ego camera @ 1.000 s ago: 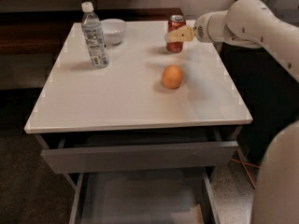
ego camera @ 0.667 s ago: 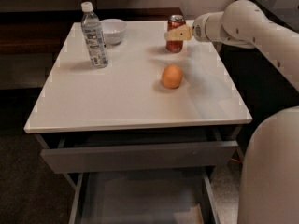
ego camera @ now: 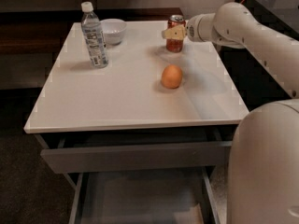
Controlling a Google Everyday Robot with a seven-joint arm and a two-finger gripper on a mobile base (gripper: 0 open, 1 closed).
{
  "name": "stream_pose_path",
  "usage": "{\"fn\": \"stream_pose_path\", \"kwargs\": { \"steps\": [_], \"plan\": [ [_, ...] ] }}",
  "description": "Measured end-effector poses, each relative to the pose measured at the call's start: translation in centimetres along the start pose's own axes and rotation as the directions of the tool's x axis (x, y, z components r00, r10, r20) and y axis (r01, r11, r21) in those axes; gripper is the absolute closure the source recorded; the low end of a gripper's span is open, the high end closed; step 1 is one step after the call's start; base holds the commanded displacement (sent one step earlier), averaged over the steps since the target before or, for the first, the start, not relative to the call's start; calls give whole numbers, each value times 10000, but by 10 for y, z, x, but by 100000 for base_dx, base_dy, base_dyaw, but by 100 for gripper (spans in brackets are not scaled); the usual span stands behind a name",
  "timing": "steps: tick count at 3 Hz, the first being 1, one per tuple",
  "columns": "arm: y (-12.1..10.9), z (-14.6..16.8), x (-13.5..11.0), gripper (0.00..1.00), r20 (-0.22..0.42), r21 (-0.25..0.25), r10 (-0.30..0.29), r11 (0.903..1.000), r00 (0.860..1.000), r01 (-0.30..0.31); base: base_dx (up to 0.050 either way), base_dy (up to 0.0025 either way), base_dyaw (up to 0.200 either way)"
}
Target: Place coke can into middle drawer
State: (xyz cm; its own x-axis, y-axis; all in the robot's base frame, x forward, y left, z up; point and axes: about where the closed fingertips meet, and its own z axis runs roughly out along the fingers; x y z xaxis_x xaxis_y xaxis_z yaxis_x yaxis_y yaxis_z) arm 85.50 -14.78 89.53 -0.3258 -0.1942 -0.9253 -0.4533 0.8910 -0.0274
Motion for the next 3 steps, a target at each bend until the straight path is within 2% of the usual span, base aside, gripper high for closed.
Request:
{"fn": "stream_pose_path", "kwargs": {
  "steps": [2,3],
  "plan": [
    [17,-6,-13,65,378,-401,-49,9992,9993,64,0,0,0],
    [29,-31,-25,87,770,-607,-247,9977,9967,294,0,0,0]
  ]
}}
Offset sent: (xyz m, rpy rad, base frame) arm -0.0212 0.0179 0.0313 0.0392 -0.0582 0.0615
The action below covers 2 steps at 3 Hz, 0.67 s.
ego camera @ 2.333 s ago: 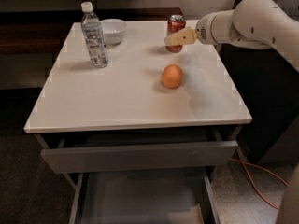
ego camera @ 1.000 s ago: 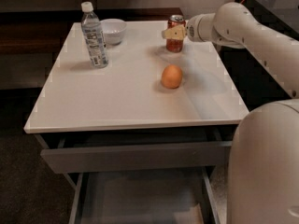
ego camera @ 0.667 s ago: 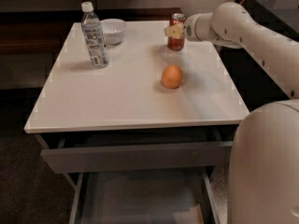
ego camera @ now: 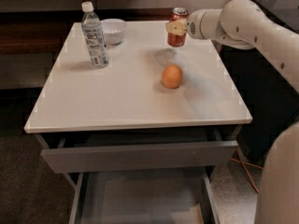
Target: Place coke can into middle drawer
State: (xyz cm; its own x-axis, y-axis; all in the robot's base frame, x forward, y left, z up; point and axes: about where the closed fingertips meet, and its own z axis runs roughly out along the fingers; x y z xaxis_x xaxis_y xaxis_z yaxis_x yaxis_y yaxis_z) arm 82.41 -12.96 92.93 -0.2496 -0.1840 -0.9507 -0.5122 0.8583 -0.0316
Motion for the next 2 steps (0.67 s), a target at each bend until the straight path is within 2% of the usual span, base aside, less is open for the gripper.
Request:
{"fn": "stream_pose_path", "kwargs": {
  "steps": [1,2],
  "plan": [
    [34,-48,-9,100,284,-644,-230,9976,9993,248,0,0,0],
    [74,-97,-8,100,337,-1566,-705,9848,9969,749,0,0,0]
  ]
}}
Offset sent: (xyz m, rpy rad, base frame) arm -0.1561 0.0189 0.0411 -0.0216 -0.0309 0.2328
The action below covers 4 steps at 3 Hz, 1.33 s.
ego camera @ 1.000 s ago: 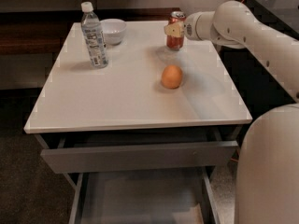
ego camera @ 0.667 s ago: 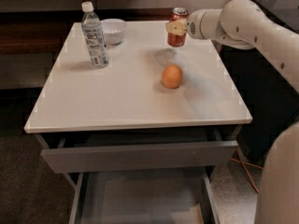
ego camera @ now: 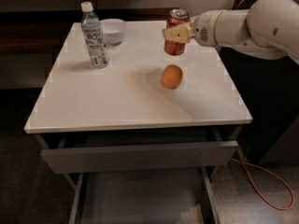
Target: Place coke can into middle drawer
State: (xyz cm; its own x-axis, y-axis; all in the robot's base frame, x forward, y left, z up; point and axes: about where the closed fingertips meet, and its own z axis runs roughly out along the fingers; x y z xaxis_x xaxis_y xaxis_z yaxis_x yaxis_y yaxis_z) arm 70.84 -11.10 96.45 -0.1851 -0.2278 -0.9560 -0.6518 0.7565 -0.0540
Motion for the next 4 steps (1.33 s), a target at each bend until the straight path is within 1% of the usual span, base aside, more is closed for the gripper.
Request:
{"fn": "stream_pose_path", "kwargs": {
  "steps": [1,2,3,4],
  "plan": [
    [26,-29,-5,100,111,-523,-301,9982,9995,307,0,0,0],
    [55,-58,-12,100,325,-1046,-700,9918,9970,731,0,0,0],
    [79,-74,-2,100,158,-1617,-721,9841,9973,737,0,0,0],
    [103,-84,12,100,-54,-2405,-682,9685,9977,649,0,0,0]
  ]
}}
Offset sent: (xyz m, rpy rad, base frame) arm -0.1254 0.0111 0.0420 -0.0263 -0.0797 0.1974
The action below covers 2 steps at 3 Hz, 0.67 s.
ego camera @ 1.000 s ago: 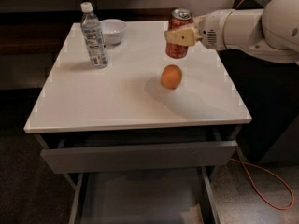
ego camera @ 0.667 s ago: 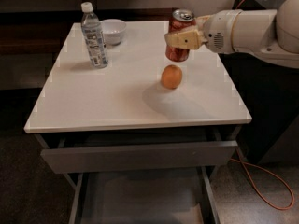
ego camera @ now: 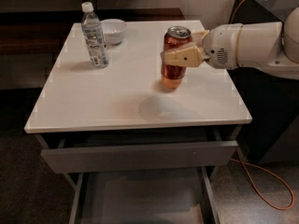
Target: Place coke can into middle drawer
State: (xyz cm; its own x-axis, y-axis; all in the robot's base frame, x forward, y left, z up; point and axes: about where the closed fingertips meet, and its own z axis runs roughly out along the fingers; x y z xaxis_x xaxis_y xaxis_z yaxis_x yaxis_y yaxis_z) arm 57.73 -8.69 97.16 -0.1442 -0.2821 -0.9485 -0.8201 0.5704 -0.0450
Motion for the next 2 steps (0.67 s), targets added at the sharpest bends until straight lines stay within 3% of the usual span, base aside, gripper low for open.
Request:
{"fn": "stream_pose_path", "kwargs": {
  "steps": [2],
  "plan": [
    [23,-12,-7,100,33,-279,-269,9992,9996,270,0,0,0]
  ]
}}
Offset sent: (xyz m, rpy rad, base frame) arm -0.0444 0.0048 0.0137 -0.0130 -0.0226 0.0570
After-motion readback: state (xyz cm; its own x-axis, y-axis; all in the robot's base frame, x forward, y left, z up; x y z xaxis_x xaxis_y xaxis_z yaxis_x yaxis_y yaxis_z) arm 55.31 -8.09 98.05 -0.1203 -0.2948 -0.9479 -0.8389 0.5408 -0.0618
